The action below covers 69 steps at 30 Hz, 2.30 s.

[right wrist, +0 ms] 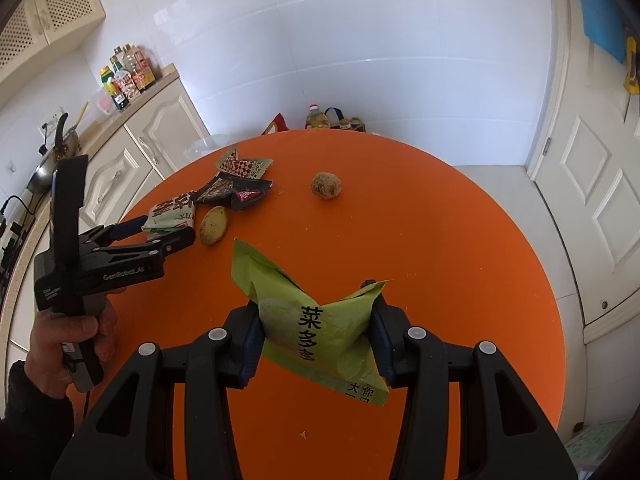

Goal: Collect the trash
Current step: 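Grasp the white printed bag stack with the left tool while the right tool holds the green bag, then carry both bags to the blue bucket and open both tools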

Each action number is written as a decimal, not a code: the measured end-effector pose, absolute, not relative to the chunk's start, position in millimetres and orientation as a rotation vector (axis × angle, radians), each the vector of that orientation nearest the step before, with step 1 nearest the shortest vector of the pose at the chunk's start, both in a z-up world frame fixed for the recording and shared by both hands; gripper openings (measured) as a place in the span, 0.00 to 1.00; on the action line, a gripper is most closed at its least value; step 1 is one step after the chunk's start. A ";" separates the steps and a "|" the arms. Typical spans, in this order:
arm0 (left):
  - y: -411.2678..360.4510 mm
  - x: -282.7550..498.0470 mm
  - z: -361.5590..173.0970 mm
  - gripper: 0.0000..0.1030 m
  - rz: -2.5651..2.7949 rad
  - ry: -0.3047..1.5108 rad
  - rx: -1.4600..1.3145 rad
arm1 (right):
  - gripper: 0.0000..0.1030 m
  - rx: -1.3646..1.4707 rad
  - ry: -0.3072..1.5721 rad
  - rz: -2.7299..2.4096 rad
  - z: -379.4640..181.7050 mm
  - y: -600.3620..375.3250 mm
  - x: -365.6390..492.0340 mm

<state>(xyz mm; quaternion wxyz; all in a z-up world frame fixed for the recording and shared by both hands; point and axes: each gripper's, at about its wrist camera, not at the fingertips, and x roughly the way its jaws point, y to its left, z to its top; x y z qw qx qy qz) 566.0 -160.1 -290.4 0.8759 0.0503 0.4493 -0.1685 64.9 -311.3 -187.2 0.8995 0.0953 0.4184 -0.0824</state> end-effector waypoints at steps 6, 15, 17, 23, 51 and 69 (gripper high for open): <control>-171.5 554.4 -283.3 0.73 -0.344 0.918 0.124 | 0.45 0.194 0.869 -0.167 -187.4 -313.6 67.0; -155.8 514.2 -268.9 0.63 -0.376 0.913 0.072 | 0.45 0.201 0.868 -0.160 -186.1 -313.3 65.2; -147.7 508.2 -271.2 0.63 -0.370 0.913 0.044 | 0.45 0.205 0.862 -0.158 -184.0 -313.6 61.6; -130.7 463.3 -254.0 0.62 -0.367 0.903 0.007 | 0.45 0.217 0.843 -0.152 -177.1 -316.4 47.4; -202.6 226.9 -108.3 0.61 -0.671 0.605 0.088 | 0.45 0.266 0.577 -0.239 -88.7 -363.3 -96.3; -342.0 160.1 -197.3 0.60 -0.960 0.822 0.247 | 0.45 0.534 0.586 -0.626 -154.4 -531.3 -262.2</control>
